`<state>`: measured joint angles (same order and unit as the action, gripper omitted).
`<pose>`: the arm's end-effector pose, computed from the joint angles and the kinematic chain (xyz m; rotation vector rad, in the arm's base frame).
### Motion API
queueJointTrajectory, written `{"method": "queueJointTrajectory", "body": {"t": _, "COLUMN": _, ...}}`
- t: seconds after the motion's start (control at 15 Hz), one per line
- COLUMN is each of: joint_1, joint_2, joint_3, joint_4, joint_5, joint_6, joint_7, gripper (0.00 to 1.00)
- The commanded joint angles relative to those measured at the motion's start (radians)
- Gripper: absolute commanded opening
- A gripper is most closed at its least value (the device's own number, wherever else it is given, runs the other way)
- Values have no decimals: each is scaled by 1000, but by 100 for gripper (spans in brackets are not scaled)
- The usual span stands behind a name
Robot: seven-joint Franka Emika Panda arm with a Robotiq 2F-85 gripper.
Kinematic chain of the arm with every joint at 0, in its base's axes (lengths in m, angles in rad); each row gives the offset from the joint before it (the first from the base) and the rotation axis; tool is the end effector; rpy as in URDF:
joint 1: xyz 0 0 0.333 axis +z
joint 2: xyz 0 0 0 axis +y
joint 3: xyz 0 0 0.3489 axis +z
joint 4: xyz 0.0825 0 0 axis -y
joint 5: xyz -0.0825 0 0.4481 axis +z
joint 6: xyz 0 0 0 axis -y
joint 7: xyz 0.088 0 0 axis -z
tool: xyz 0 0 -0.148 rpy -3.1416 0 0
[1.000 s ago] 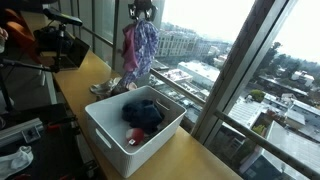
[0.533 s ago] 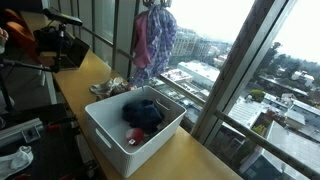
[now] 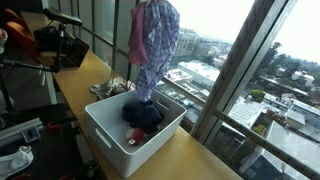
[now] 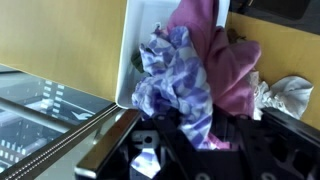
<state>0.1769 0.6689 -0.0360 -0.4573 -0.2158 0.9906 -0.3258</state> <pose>0.7120 0.0769 0.6688 2.8864 0.5349 -0.2237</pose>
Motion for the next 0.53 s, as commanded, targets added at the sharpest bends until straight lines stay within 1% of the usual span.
{"method": "queueJointTrajectory", "body": {"t": 0.0, "joint_1": -12, "joint_2": 62, "joint_3": 11, "joint_4": 66, "joint_5": 15, "joint_6": -82, "joint_7": 26, "gripper": 6}}
{"method": "queueJointTrajectory", "body": {"t": 0.07, "joint_1": -18, "joint_2": 72, "joint_3": 11, "joint_4": 69, "joint_5": 20, "joint_6": -101, "joint_7": 35, "gripper": 6}}
{"method": "queueJointTrajectory", "body": {"t": 0.2, "joint_1": -25, "joint_2": 56, "joint_3": 4, "joint_4": 24, "joint_5": 16, "joint_6": -103, "joint_7": 59, "gripper": 6}}
{"method": "queueJointTrajectory", "body": {"t": 0.47, "joint_1": -39, "joint_2": 46, "joint_3": -14, "joint_4": 25, "joint_5": -11, "joint_6": -112, "joint_7": 85, "gripper": 6}}
